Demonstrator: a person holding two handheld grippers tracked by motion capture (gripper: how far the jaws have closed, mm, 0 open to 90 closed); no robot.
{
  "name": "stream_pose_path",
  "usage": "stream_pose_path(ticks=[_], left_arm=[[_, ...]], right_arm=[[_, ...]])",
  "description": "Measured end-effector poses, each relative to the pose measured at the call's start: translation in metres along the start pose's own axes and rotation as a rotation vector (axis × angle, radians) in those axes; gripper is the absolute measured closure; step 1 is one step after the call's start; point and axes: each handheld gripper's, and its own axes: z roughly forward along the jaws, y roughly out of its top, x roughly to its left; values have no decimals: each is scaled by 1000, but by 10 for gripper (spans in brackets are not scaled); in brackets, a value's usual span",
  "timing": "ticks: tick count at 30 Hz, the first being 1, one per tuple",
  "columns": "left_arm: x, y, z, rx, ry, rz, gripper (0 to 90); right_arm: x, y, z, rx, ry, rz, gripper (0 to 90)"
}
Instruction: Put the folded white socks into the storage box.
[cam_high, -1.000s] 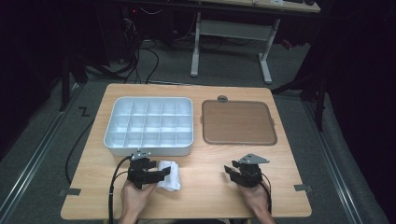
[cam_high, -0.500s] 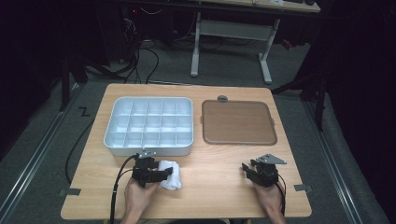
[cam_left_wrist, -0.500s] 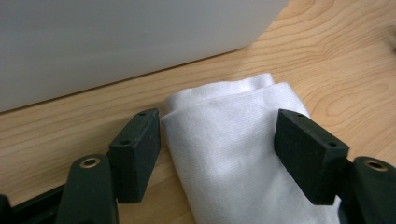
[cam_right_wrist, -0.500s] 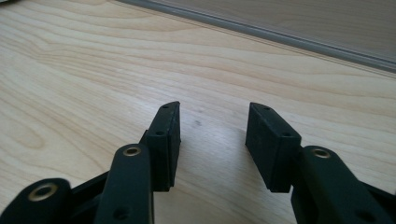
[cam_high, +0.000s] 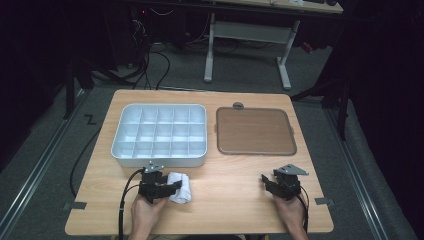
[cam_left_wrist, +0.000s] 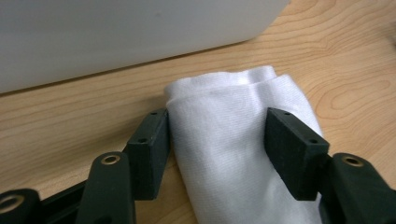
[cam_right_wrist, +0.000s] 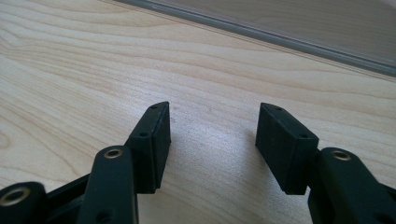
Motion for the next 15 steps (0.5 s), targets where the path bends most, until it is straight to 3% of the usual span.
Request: stream_pose_path(ticks=[6, 15], left_arm=[[2, 1, -1, 4, -17, -39, 467], [-1, -1, -4, -1, -22, -14, 563]], right_arm=[[0, 0, 1, 1, 0, -1, 437], [1, 0, 1, 1, 0, 0, 432]])
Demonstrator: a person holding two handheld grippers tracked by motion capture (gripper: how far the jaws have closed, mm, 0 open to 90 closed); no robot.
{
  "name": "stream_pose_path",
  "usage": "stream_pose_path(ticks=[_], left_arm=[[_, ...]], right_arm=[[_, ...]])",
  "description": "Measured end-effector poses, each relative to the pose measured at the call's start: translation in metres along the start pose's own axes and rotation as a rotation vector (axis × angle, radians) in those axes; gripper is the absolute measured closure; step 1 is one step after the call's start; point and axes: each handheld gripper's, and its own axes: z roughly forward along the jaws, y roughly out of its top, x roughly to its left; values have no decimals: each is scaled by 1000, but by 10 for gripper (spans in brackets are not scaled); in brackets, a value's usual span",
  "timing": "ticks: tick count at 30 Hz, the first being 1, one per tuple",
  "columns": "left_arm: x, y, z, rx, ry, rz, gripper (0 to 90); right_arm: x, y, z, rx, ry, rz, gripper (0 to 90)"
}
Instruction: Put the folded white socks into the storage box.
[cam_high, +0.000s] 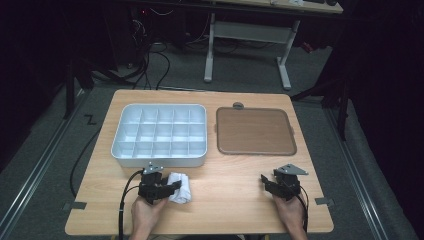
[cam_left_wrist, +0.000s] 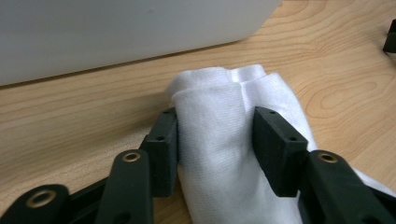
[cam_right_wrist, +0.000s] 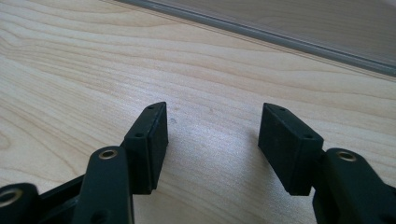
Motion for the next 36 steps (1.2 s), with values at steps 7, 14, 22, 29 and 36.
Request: stream_pose_path(ticks=[7, 14, 22, 29, 36], left_arm=[[0, 3, -2, 30, -4, -15, 669], [-1, 3, -2, 34, -14, -8, 703], [-2, 5, -5, 47, -22, -20, 721], [-2, 7, -7, 51, -29, -23, 727], [-11, 9, -8, 54, -38, 21, 729]], right_arm=[[0, 0, 0, 1, 0, -1, 430], [0, 0, 0, 0, 0, -1, 430], [0, 0, 0, 0, 0, -4, 431], [0, 0, 0, 0, 1, -2, 431], [0, 0, 0, 0, 1, -2, 431]])
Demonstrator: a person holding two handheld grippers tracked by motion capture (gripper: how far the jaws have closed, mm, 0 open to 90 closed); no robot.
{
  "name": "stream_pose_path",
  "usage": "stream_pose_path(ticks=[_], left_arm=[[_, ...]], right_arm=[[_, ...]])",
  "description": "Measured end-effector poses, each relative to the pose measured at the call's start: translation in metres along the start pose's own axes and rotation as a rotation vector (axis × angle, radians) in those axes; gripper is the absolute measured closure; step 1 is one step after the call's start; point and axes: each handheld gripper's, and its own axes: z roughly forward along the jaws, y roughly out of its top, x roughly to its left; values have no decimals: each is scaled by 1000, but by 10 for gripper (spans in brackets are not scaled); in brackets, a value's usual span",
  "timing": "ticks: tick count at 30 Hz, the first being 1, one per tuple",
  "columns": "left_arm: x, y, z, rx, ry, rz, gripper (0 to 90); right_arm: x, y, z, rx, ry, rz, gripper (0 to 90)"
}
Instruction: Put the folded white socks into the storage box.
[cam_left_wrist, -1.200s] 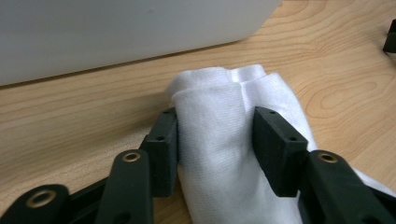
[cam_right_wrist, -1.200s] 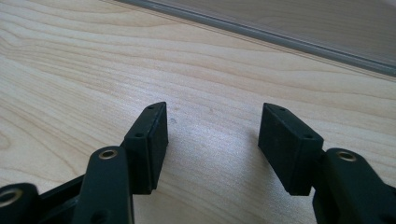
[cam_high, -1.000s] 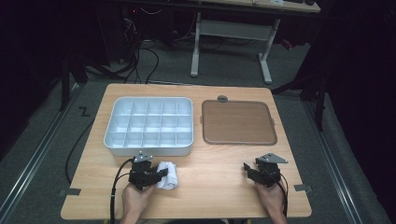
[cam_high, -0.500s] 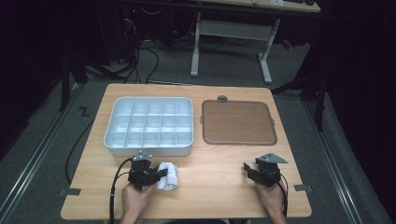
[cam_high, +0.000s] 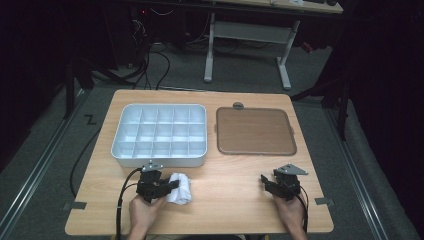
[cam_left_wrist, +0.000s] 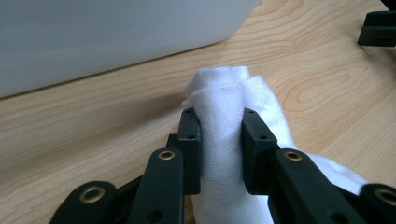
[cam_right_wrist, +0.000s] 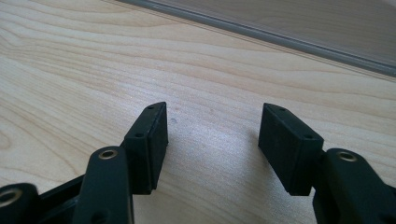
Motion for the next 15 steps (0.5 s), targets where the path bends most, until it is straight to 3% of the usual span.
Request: stream_pose_path(ticks=[15], left_arm=[[-7, 4, -5, -15, -16, 18, 730]], right_arm=[[0, 0, 1, 1, 4, -3, 421]])
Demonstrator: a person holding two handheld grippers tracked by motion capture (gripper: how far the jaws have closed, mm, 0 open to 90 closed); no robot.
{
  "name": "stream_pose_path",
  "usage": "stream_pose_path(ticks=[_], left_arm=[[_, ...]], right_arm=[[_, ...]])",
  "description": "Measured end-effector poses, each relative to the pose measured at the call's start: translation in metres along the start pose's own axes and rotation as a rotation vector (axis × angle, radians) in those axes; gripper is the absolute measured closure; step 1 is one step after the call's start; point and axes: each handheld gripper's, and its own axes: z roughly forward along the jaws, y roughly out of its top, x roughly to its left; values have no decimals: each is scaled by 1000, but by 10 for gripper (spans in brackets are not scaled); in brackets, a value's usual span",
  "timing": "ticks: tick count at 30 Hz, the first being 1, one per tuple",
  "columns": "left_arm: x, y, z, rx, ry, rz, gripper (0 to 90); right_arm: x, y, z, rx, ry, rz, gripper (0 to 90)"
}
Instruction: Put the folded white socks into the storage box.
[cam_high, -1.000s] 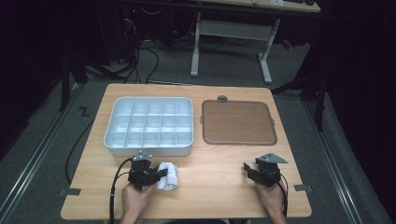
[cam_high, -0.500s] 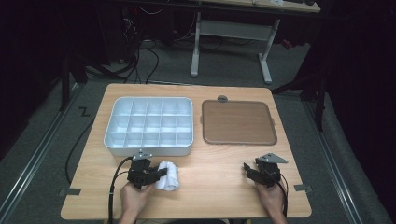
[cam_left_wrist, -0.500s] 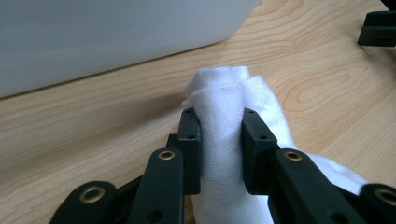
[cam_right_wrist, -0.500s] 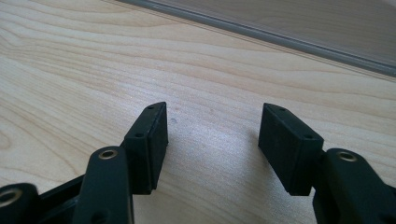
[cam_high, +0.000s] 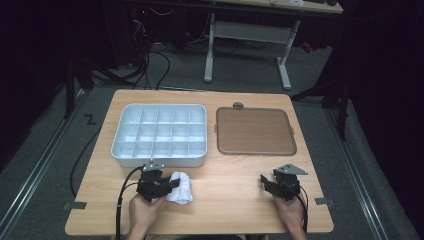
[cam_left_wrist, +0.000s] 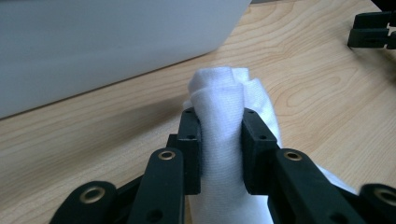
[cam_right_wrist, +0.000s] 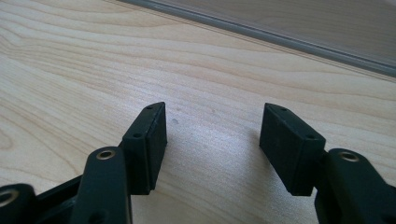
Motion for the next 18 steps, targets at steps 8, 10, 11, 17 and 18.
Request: stream_pose_path(ticks=[8, 10, 11, 17, 18], left_arm=[[-6, 2, 0, 12, -16, 11, 730], [-7, 2, -1, 8, -10, 17, 730], [-8, 3, -3, 8, -7, 20, 730], [-10, 6, -8, 7, -14, 18, 730], [-11, 7, -9, 10, -17, 20, 729]], right_arm=[[1, 1, 1, 1, -1, 1, 416], [1, 1, 1, 1, 2, -2, 415], [1, 1, 1, 1, 5, -2, 414], [1, 1, 1, 2, 9, -11, 409], [1, 1, 1, 2, 9, -11, 408]])
